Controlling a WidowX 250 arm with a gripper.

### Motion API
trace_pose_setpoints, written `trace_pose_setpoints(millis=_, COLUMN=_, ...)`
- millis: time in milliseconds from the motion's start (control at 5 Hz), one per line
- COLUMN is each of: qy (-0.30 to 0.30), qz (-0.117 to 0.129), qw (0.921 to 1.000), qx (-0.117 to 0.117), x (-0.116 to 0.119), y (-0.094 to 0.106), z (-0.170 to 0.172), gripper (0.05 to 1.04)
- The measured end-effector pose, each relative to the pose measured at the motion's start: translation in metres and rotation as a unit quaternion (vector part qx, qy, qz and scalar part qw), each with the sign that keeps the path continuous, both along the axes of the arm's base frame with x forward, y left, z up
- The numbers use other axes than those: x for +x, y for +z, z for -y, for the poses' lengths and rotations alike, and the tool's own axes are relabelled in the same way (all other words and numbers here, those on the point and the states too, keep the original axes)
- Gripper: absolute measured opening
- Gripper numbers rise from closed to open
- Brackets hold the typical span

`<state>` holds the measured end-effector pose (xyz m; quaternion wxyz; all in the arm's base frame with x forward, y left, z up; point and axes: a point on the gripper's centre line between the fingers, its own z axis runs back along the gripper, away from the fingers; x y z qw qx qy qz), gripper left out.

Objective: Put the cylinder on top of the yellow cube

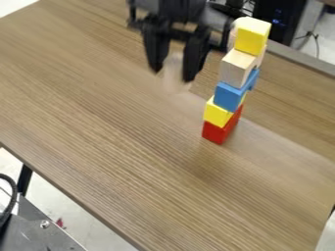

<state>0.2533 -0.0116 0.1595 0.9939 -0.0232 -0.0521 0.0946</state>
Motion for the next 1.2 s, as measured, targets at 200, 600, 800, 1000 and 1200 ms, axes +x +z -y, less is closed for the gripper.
trace_pose_setpoints(millis=200, qy=-0.005, qz=0.014, qw=0.9999, qx=-0.009, x=0.013, y=0.027, z=0.003, gripper=0.516)
trace_pose_setpoints(millis=600, qy=-0.026, qz=0.005, qw=0.9996, qx=-0.008, x=0.045, y=0.060, z=0.009, gripper=0.516)
trace_pose_setpoints(millis=800, qy=-0.047, qz=-0.018, qw=0.9986, qx=0.013, x=0.056, y=0.064, z=0.012, gripper=0.516)
trace_pose_setpoints(millis=1000, qy=-0.082, qz=-0.050, qw=0.9950, qx=0.027, x=0.064, y=0.063, z=0.023, gripper=0.516)
trace_pose_setpoints(millis=1200, qy=-0.097, qz=-0.061, qw=0.9928, qx=0.036, x=0.068, y=0.061, z=0.030, gripper=0.516)
